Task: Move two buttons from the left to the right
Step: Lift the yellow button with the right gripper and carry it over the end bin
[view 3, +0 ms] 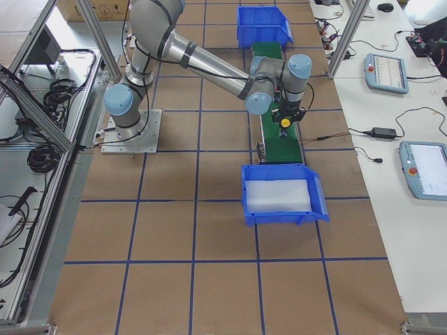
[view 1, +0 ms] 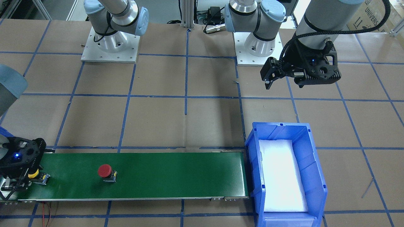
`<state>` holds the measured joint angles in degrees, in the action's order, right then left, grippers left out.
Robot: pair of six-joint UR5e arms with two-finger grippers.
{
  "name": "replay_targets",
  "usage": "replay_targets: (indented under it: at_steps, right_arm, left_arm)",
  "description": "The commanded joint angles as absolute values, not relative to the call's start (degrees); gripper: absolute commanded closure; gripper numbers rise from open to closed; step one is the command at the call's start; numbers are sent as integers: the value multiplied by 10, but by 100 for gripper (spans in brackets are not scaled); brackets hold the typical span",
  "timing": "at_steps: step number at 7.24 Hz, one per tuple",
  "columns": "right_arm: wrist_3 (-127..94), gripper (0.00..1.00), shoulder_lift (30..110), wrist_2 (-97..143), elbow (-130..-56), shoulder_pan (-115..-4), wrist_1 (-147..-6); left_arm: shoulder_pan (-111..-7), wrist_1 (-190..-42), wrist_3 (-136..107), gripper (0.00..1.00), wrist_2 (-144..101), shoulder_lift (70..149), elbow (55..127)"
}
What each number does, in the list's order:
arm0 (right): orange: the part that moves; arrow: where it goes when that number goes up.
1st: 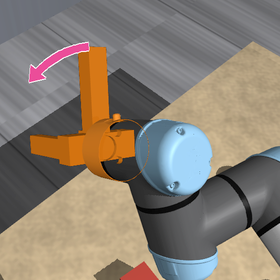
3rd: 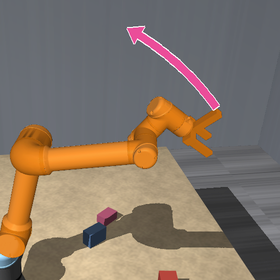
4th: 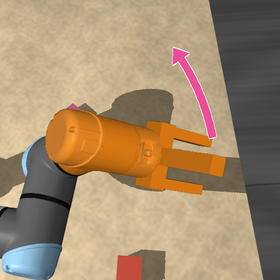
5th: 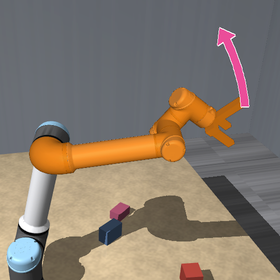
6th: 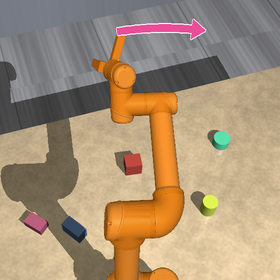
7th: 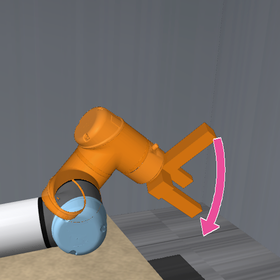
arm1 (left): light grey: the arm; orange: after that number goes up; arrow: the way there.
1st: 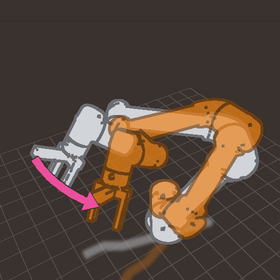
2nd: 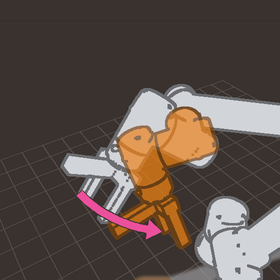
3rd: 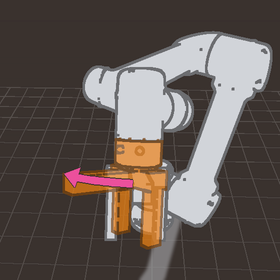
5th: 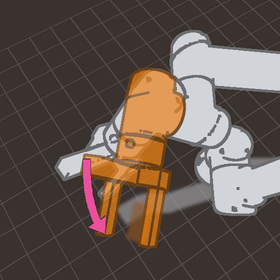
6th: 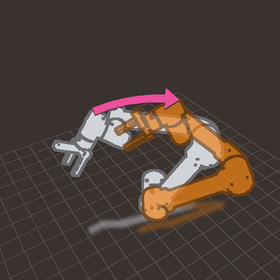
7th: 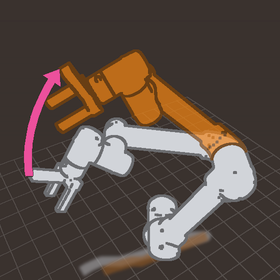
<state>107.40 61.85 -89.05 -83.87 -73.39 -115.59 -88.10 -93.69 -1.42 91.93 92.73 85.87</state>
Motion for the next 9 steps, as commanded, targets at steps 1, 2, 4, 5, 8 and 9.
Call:
replay_targets:
  at_steps: [1, 2, 4, 5, 8, 9]
  right_arm:
    - [1095, 93, 631, -899, -805, -729, -1141]
    - [1106, 93, 649, -900, -758, -707, -1071]
    - [1207, 93, 655, -896, -724, -582, -1043]
    - [1254, 93, 648, -883, -729, -533, -1049]
    - [1334, 93, 550, -847, -735, -468, -1133]
    - [1334, 92, 535, -843, -737, -468, -1135]
  left_arm:
    - [-881, -937, -14, 0, 919, 927, 859]
    - [-881, -937, -14, 0, 919, 927, 859]
    - [-882, -937, -14, 0, 919, 927, 859]
    - [-881, -937, -14, 0, 919, 927, 859]
    - [-880, -937, -14, 0, 919, 927, 860]
    - [-881, -937, -13, 0, 919, 927, 859]
